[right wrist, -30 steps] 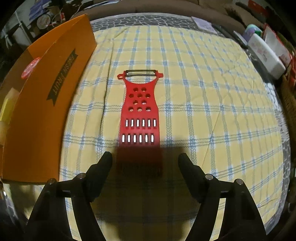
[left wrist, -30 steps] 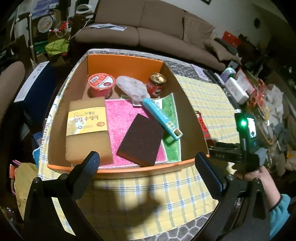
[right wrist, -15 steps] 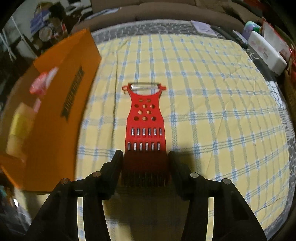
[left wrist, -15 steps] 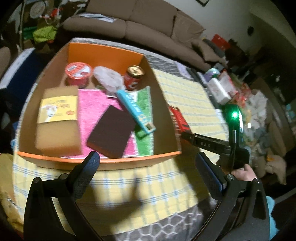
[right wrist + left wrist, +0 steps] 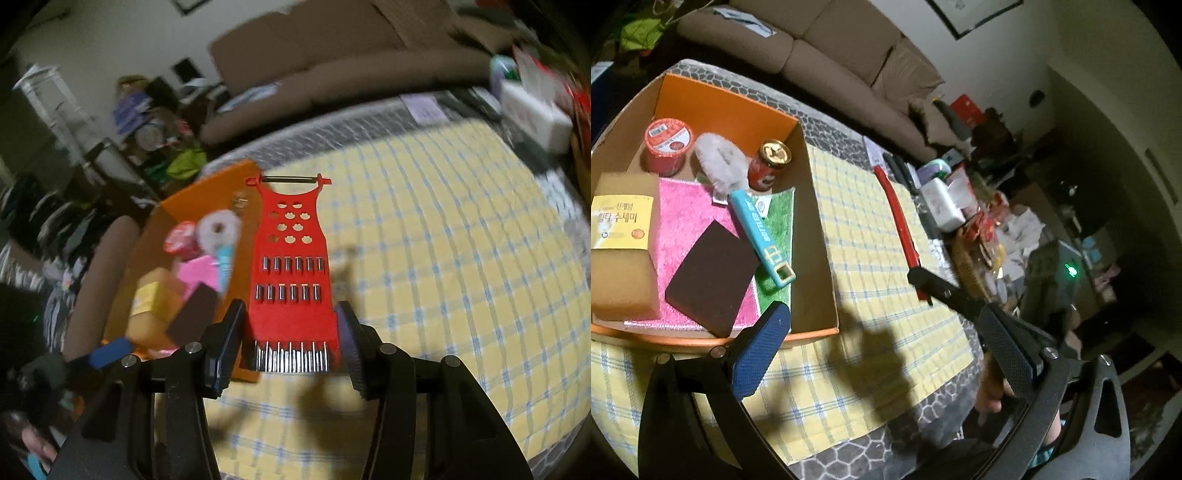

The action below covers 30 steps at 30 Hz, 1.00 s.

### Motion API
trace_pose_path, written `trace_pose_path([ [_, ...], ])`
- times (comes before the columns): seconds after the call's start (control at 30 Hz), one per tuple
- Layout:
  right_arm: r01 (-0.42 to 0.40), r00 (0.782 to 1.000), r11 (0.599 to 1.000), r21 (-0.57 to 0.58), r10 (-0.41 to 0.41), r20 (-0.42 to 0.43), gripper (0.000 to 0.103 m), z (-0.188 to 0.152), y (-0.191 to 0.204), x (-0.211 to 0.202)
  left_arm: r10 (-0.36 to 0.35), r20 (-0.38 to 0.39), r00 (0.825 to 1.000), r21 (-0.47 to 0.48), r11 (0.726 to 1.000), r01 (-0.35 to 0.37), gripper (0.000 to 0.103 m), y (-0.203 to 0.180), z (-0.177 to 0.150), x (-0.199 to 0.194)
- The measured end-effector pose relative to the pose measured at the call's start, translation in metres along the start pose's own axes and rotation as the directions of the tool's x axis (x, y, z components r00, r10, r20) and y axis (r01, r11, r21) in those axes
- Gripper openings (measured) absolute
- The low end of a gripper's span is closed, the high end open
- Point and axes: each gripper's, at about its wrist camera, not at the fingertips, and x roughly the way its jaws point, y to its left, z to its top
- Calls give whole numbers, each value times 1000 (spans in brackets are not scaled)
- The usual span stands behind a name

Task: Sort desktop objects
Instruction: 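Close the right tool on the end of the red grater-peeler, then lift the grater-peeler and carry it over the orange box with the right tool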

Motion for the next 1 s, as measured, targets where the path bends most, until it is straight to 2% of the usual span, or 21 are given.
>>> trace_pose_path([
  [0.07,-30,1000,998,-49,30,4,51,-3,19,-3,1,12,1000,-13,1000,-1,101,3,1,-3],
  [0.37,-117,992,968,-221,106,-61,51,-28,88,9,-19,35,999,-141,990,24,68,37,9,-13],
  [0.43,-138,990,957,-256,122,-75,51,-32,103,13,-11,36,999,-151,988,17,44,42,10,-14],
  [0.47,-146,988,951,-272,128,-82,51,-35,110,14,-3,38,999,-153,988,9,35,44,10,-16],
  [0.5,-153,987,945,-288,133,-89,51,-37,117,16,5,41,999,-155,988,2,18,45,11,-18],
  [0.7,-159,986,937,-312,134,-102,51,-41,136,29,26,67,997,-174,985,-14,16,56,19,-28],
  [1.0,-205,979,929,-307,192,-73,51,-18,158,46,54,103,993,-166,985,-36,15,74,53,-48],
])
